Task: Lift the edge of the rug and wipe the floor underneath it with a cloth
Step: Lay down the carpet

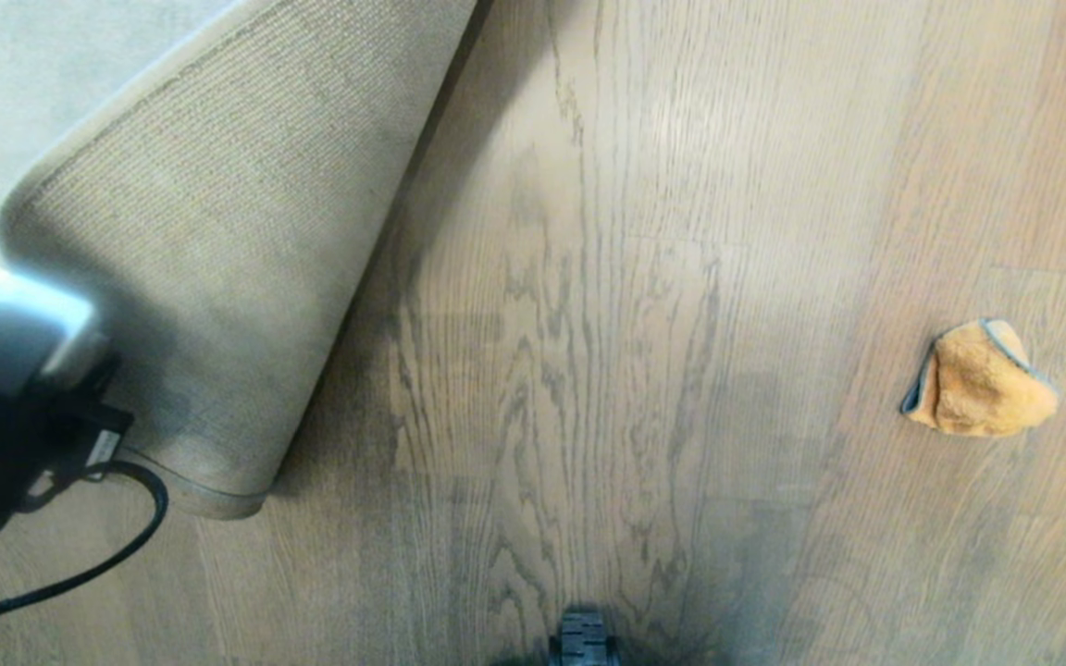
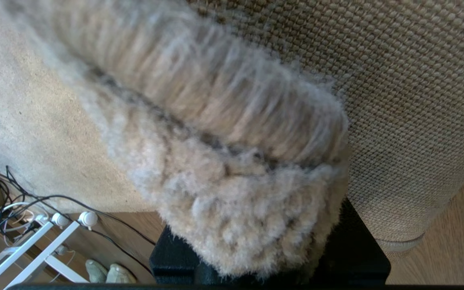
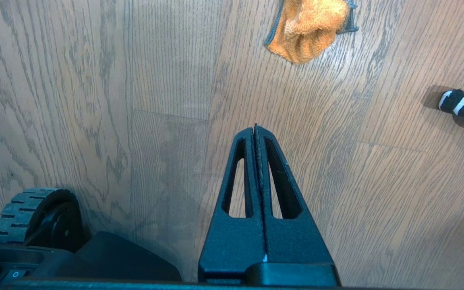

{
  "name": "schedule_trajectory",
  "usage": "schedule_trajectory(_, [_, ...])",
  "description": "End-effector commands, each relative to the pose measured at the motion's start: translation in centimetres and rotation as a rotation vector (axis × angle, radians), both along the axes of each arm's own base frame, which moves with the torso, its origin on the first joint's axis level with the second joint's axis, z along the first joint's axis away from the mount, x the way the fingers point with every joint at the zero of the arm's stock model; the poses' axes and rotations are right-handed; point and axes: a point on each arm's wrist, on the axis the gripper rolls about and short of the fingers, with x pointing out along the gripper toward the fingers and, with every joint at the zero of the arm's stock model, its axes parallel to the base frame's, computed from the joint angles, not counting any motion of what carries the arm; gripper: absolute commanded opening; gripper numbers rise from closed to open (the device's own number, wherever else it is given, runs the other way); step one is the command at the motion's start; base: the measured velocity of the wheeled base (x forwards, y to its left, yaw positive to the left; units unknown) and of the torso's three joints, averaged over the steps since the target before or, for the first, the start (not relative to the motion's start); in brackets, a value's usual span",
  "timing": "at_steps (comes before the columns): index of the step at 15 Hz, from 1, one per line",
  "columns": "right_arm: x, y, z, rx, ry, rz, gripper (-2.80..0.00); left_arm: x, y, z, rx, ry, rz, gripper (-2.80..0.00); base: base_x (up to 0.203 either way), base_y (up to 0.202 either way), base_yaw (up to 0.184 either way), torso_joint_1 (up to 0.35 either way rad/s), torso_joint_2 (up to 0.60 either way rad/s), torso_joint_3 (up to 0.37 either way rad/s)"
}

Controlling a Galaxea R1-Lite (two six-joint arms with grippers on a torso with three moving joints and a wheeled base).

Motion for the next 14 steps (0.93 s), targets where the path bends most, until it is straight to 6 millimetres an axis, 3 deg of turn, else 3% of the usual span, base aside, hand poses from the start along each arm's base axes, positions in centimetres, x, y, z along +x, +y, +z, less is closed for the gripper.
schedule_trajectory(1, [0.01,0.0,0.02,-0.001,0.001,0.001,-2.8,-0.02,-0.02,1.02,-0.009,-0.047,0.0,-2.8,0.0,0.0,0.0,0.0,0.0,0.0])
schedule_trajectory(11, [0.01,0.0,0.02,0.001,0.001,0.001,-2.8,-0.44,-0.05,1.78,-0.058,-0.1,0.001,-2.8,0.0,0.0,0.0,0.0,0.0,0.0])
schedule_trajectory(12, [0.01,0.0,0.02,-0.001,0.001,0.001,-2.8,-0.54,-0.05,1.76,-0.058,-0.102,0.001,0.0,0.0,0.0,0.0,0.0,0.0,0.0])
schedule_trajectory(14, [0.01,0.0,0.02,-0.001,0.001,0.001,-2.8,-0.54,-0.05,1.72,-0.061,-0.1,-0.002,0.0,0.0,0.0,0.0,0.0,0.0,0.0])
